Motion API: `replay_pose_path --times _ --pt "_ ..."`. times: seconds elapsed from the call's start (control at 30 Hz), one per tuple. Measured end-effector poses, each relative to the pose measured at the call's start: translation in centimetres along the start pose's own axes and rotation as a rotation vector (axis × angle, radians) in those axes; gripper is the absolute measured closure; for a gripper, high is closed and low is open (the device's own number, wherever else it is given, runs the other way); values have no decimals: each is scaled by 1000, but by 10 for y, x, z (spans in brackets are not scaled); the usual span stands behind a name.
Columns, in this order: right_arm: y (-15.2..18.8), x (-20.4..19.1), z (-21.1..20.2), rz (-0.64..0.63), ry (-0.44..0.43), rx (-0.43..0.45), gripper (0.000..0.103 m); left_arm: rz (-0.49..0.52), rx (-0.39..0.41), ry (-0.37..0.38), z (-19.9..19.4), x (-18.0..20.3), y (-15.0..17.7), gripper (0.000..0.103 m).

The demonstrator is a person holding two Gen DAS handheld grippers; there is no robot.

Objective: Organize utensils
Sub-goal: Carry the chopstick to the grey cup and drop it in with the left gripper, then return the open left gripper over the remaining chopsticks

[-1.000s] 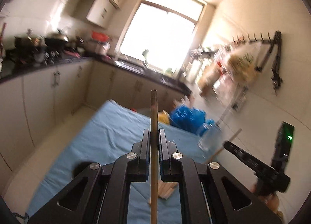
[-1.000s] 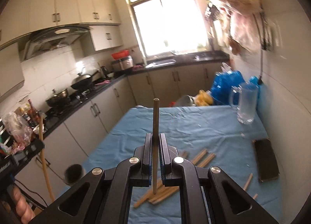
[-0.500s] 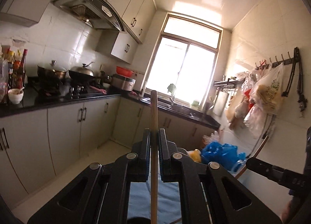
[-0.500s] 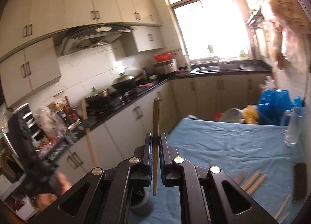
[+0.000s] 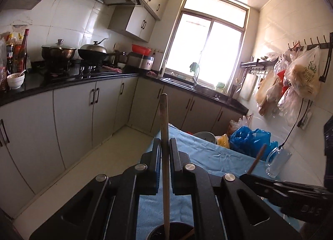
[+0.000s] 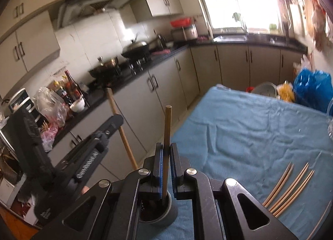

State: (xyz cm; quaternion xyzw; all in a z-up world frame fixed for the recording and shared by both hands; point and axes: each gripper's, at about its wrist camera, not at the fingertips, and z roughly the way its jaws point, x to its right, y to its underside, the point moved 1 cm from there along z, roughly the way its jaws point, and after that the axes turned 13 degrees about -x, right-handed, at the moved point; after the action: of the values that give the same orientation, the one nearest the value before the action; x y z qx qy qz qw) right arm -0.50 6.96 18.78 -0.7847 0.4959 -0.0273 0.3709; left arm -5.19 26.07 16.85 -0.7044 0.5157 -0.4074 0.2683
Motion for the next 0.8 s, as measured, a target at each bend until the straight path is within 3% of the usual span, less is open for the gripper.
replay_pose_path --times 0.1,0.17,0.23,0.4,0.47,0.5,0.67,0.8 --pt "1 8 14 30 -12 -32 96 -1 -4 -5 -1 -2 4 95" --pt "0 10 21 39 -20 -45 95 0 -7 -16 -4 -3 6 84" --pt "0 10 20 47 -27 -48 95 -10 4 -29 -9 -5 7 66" --pt "0 7 17 38 -15 -34 90 -48 13 -24 -25 -12 7 63" --pt "0 6 14 34 -11 -25 75 -56 16 -32 -32 -13 6 63" --pt "-1 5 13 35 -8 -19 72 -58 18 -39 -36 -13 5 63" --pt "6 12 -4 53 -7 21 69 -68 31 -52 -61 -8 8 62" --pt "19 33 -26 91 7 60 61 -87 27 4 -86 4 13 62"
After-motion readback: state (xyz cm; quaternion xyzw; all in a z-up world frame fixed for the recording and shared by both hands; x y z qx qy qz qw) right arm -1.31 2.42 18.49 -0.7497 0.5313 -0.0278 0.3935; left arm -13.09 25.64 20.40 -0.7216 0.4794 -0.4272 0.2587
